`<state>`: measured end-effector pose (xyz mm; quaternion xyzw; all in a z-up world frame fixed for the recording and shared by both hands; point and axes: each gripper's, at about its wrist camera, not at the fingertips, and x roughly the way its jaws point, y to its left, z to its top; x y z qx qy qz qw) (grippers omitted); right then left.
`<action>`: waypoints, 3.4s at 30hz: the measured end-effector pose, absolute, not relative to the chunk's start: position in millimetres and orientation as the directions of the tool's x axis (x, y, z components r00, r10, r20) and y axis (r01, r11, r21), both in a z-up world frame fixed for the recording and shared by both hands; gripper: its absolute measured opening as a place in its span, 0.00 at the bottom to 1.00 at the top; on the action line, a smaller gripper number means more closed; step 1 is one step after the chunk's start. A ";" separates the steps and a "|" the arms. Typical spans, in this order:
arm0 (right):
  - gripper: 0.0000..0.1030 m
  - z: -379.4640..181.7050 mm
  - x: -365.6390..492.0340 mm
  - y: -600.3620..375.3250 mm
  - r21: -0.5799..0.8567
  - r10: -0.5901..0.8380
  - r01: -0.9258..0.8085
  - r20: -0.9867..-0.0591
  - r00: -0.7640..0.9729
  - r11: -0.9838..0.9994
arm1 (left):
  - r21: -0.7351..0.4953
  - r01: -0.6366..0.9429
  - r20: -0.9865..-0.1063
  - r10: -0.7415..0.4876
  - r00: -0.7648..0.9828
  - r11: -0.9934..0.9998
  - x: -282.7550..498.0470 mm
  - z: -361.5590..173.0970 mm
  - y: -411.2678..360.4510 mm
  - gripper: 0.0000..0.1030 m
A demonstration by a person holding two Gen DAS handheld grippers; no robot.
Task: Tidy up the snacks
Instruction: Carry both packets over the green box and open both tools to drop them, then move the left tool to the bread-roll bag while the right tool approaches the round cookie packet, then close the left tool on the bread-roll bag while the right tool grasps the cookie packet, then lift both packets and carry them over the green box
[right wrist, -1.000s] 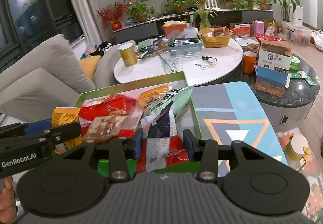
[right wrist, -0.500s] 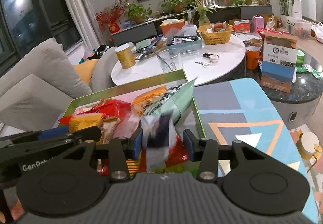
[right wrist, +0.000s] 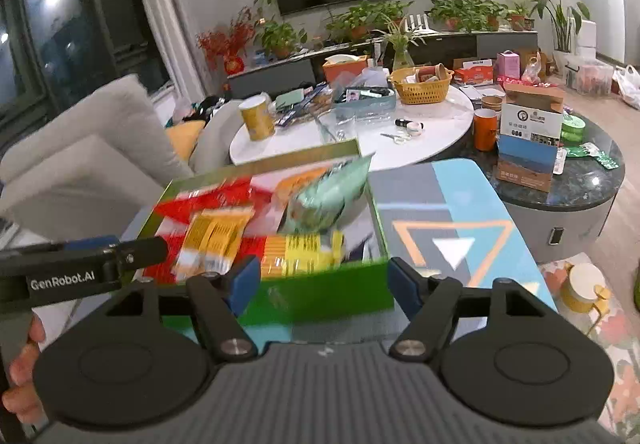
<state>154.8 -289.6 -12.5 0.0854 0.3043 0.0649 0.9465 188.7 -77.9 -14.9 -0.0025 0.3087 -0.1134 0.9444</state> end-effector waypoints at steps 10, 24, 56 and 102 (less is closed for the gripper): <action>0.60 -35.5 106.1 -265.5 0.185 0.199 -0.101 -0.653 0.730 0.977 | -0.113 0.246 -0.638 -0.260 0.725 0.963 110.9 -30.8 -68.9 0.68; 0.61 -51.8 60.8 -257.2 0.154 0.152 -0.061 -0.699 0.698 0.986 | -0.104 0.295 -0.721 -0.276 0.636 0.950 43.9 -62.3 -62.5 0.68; 0.60 -84.5 42.5 -230.3 0.118 0.140 -0.077 -0.763 0.632 0.990 | -0.031 0.345 -0.762 -0.246 0.599 0.938 33.6 -99.5 -83.5 0.34; 0.44 -0.9 149.9 -250.3 0.209 0.206 -0.101 -0.577 0.790 0.973 | -0.048 0.234 -0.598 -0.216 0.772 0.971 150.2 -7.9 -64.4 0.33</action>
